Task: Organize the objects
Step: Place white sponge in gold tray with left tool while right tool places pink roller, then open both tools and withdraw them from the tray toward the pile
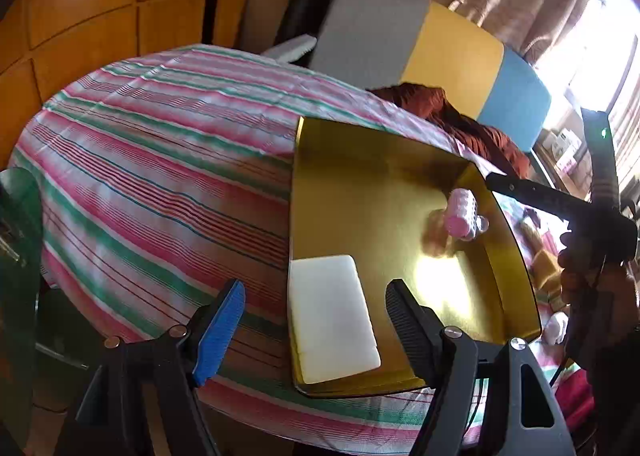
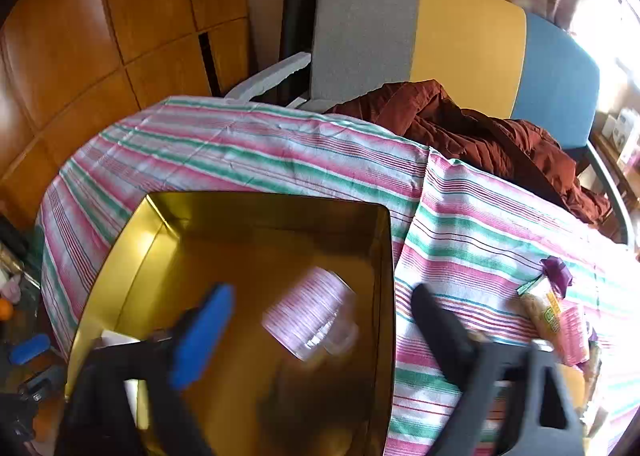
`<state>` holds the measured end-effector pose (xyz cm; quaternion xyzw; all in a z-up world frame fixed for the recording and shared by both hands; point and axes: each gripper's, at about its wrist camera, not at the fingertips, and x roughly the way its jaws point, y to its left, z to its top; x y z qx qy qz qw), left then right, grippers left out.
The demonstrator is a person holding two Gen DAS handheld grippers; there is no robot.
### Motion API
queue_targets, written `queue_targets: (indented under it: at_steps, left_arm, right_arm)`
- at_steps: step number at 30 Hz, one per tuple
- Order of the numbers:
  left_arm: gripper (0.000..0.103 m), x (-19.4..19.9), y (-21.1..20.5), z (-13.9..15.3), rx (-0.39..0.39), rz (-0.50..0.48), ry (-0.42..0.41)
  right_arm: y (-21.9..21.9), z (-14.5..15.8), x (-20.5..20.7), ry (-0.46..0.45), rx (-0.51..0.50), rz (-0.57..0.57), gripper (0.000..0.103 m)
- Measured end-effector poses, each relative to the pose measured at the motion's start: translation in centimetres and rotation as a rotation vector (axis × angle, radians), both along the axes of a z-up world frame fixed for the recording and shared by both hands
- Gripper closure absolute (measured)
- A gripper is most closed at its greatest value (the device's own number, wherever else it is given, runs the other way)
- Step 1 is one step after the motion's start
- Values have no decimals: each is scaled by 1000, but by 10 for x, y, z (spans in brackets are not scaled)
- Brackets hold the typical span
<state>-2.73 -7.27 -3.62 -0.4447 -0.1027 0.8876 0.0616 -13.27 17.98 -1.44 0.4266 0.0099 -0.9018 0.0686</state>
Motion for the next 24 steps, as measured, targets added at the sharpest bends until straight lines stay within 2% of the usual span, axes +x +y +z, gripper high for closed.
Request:
queue_targets:
  at_steps: [7, 15, 24]
  left_arm:
    - [29, -2, 11, 16, -56, 2, 62]
    - [29, 6, 34, 27, -199, 46, 124]
    - [29, 15, 52, 35, -234, 9, 152]
  right_arm:
    - [1, -7, 26, -23, 3, 29, 1]
    - [-8, -12, 66, 5, -5, 37, 0]
    - [-9, -2, 91, 46, -8, 32, 0]
